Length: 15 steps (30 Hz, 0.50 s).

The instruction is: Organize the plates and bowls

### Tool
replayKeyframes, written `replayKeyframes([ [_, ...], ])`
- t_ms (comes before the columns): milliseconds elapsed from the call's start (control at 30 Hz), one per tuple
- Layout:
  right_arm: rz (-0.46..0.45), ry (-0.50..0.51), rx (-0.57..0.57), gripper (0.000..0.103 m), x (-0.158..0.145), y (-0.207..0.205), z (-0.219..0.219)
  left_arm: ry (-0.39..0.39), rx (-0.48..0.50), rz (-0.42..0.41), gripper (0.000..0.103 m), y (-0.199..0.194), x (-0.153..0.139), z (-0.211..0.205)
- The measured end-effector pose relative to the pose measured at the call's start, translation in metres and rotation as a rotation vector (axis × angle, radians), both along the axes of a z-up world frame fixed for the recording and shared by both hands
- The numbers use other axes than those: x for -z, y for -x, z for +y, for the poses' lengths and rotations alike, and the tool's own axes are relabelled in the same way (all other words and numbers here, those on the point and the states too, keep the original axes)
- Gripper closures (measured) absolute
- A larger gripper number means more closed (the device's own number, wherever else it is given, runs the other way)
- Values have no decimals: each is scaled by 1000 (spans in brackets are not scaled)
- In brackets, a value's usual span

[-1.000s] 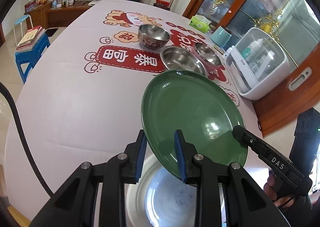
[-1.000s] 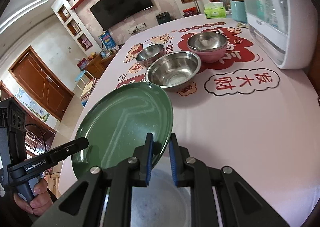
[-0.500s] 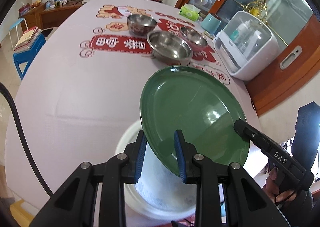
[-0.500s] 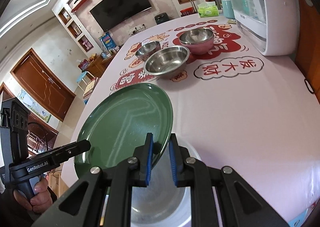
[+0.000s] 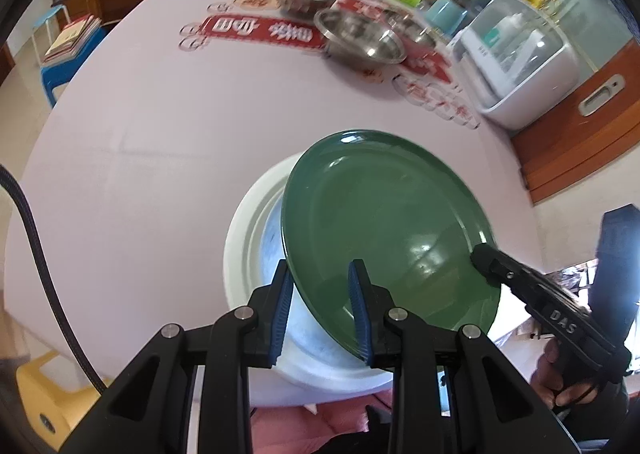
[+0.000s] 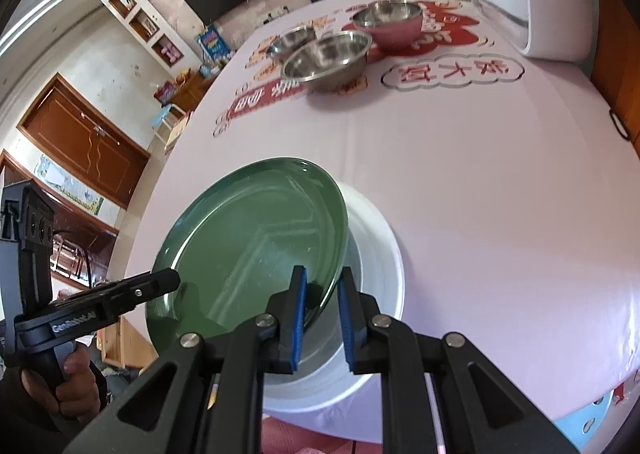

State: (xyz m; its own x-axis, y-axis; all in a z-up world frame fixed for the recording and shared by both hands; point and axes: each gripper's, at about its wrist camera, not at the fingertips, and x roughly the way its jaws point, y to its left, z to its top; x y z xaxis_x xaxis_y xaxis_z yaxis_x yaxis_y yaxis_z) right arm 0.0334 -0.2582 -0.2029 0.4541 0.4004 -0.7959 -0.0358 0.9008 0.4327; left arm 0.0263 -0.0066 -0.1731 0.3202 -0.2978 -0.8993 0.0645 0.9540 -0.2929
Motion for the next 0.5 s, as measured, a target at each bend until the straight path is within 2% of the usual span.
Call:
replayKeyframes([
  [233,73,20,-29,88,15,0,2,-28,-22,72,77,4,16,-3],
  [500,94,28,-47,87,21,2,5,-67,-36,114,77,3,28,-6],
])
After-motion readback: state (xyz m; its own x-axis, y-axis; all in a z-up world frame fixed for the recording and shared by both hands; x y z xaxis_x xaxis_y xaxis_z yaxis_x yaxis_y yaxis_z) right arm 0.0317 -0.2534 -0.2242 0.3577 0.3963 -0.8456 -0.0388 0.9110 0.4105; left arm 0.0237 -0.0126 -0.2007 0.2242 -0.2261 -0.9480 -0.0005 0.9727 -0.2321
